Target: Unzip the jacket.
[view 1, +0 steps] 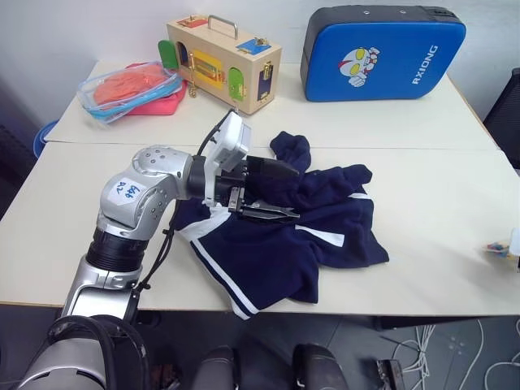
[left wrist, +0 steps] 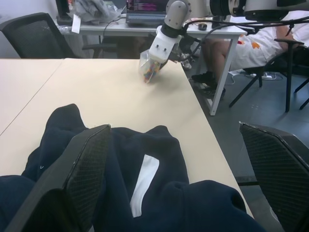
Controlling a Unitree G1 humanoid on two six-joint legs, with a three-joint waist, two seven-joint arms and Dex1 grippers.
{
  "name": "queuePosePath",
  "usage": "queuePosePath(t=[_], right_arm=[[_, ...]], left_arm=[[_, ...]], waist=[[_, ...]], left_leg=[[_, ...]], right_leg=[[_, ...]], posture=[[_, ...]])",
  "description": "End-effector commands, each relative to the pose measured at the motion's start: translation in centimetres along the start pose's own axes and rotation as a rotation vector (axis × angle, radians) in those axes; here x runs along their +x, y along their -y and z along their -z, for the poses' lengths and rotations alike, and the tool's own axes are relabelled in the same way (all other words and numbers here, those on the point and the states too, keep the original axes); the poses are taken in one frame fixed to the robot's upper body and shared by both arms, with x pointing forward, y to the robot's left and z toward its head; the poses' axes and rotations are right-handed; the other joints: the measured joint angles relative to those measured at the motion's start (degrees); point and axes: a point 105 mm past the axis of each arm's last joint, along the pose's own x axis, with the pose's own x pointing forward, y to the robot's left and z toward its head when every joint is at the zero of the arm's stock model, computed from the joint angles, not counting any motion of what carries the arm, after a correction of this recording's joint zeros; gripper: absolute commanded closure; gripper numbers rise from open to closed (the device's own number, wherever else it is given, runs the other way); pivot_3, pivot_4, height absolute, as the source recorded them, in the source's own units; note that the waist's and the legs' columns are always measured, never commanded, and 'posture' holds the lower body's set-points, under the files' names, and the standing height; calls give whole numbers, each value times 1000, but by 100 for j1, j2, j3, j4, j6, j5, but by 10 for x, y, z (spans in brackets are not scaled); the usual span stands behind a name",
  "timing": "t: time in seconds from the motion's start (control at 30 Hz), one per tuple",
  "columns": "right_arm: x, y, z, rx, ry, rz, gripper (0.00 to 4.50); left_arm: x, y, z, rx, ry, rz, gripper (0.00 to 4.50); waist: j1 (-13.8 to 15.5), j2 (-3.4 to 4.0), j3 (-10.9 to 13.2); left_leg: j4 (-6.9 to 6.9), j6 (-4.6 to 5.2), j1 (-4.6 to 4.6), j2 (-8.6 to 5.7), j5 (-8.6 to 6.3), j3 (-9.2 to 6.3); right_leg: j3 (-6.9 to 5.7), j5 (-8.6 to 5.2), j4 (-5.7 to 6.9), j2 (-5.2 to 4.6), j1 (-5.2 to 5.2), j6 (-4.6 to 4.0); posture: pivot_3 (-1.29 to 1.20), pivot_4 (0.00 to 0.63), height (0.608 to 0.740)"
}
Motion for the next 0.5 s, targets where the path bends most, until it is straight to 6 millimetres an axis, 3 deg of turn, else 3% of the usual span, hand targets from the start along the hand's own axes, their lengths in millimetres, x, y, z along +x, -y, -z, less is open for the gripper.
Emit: queuePosePath(t=[0.03,0.2,0.37,0.5], right_arm=[[-14,11,-5,37,52,31,1705],[-36,25,-18,45,129,53,21],[-76,43,-62,112,385,38,21],[-121,42,-131,107,766,-70,21]], left_arm=[[-2,4,-10,44,13,13,0],[-4,4,-9,44,7,13,0],[-17,1,-2,35,-18,-39,0],[-45,5,11,41,-108,-112,0]], waist=[[-1,0,0],[2,0,0],[1,1,0],[-9,1,1]], left_leg=[[0,0,0,1,0,0],[0,0,0,1,0,-1],[-1,0,1,2,0,-2],[-2,-1,7,8,0,-7]], right_leg=[[0,0,0,0,0,0],[-1,0,0,1,0,0],[-1,0,0,2,0,0],[2,0,2,9,0,0]], posture=[[0,150,740],[0,150,740],[0,150,740],[0,150,740]])
